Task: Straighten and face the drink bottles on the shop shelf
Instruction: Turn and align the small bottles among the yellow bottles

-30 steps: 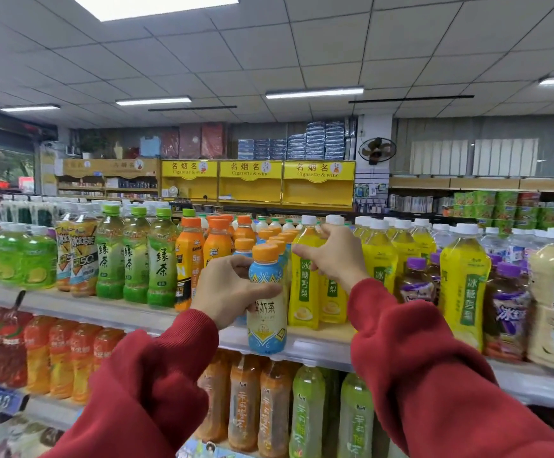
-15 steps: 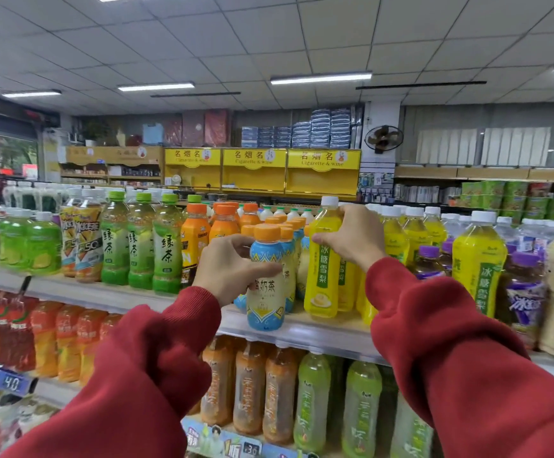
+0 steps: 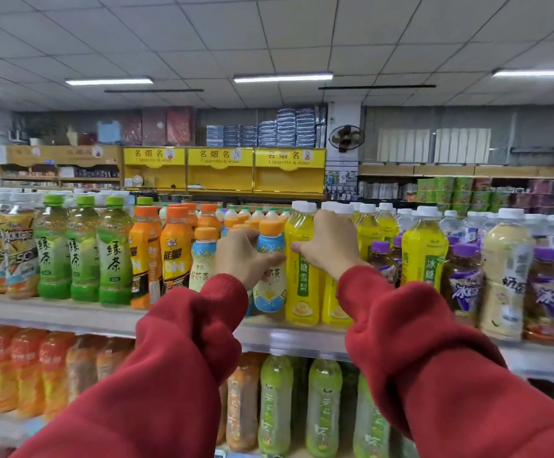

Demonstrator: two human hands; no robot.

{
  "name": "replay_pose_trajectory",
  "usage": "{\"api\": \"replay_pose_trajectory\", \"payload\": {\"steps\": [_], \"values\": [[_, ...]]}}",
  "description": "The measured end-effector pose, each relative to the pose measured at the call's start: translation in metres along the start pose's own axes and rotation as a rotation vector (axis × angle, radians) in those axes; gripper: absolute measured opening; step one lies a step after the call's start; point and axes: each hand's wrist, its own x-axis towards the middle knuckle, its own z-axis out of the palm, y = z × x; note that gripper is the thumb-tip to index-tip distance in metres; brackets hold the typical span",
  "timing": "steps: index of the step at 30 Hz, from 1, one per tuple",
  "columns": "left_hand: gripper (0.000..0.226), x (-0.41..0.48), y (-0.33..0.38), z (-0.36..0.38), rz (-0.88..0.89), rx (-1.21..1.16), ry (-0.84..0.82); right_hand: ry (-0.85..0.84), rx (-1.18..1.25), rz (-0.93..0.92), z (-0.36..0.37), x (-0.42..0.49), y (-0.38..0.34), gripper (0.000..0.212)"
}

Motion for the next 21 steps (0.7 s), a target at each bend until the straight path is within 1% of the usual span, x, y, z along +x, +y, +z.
{"api": "replay_pose_trajectory", "payload": {"steps": [1,2,3,5,7,9,10,11,14,16,21], "values": [[0.044,-0.002,0.001,0.005,0.009,0.003,0.017,0.006,0.001,-0.005,0.001,0.0,0.0,0.052],[0.044,-0.002,-0.002,0.01,0.001,0.014,0.024,0.022,0.008,-0.017,0.002,0.0,0.001,0.049],[0.038,-0.003,-0.004,0.014,-0.013,0.05,0.031,0.039,0.019,-0.027,0.003,-0.001,0.002,0.052],[0.03,-0.006,-0.005,0.019,-0.025,0.114,0.049,0.063,0.038,-0.047,0.005,-0.002,0.003,0.069],[0.032,-0.005,-0.006,0.022,-0.019,0.139,0.062,0.082,0.054,-0.069,0.008,-0.003,0.005,0.078],[0.05,-0.004,-0.007,0.024,-0.024,0.166,0.085,0.084,0.056,-0.073,0.009,-0.003,0.006,0.09],[0.056,-0.002,-0.007,0.025,-0.019,0.184,0.093,0.08,0.054,-0.076,0.01,-0.003,0.007,0.096],[0.056,-0.001,-0.007,0.025,-0.007,0.207,0.096,0.077,0.058,-0.083,0.01,-0.003,0.007,0.1],[0.035,0.003,-0.007,0.026,0.035,0.301,0.068,0.072,0.086,-0.108,0.01,-0.004,0.009,0.102],[0.028,0.005,-0.006,0.027,0.054,0.349,0.049,0.078,0.093,-0.112,0.011,-0.004,0.01,0.102],[0.03,0.013,-0.004,0.026,0.076,0.42,-0.002,0.074,0.084,-0.117,0.012,-0.002,0.012,0.103]]}}
